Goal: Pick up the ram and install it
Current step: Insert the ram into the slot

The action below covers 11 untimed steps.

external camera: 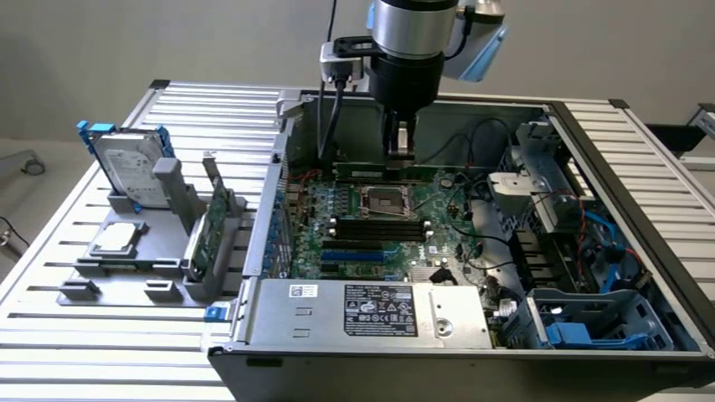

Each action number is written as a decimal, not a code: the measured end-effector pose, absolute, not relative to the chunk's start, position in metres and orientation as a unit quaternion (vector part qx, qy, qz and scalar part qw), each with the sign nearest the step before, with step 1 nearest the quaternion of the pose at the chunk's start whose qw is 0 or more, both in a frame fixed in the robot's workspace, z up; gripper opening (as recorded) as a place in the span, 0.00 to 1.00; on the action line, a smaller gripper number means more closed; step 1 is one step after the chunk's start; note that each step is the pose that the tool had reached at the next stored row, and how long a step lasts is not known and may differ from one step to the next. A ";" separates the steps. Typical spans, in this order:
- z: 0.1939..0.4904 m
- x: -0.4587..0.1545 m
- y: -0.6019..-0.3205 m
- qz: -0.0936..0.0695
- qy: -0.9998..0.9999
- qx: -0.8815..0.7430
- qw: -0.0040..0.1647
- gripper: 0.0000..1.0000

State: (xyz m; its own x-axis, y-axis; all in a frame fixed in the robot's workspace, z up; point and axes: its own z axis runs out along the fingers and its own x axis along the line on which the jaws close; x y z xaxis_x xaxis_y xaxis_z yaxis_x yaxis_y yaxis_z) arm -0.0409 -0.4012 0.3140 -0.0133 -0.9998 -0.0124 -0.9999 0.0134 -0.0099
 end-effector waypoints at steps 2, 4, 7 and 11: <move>0.311 -0.041 -0.401 0.000 0.712 -0.702 0.009 0.14; 0.308 -0.041 -0.402 0.000 0.712 -0.702 0.009 0.14; 0.302 -0.041 -0.403 0.000 0.712 -0.702 0.009 0.14; 0.295 -0.041 -0.407 0.000 0.712 -0.702 0.009 0.14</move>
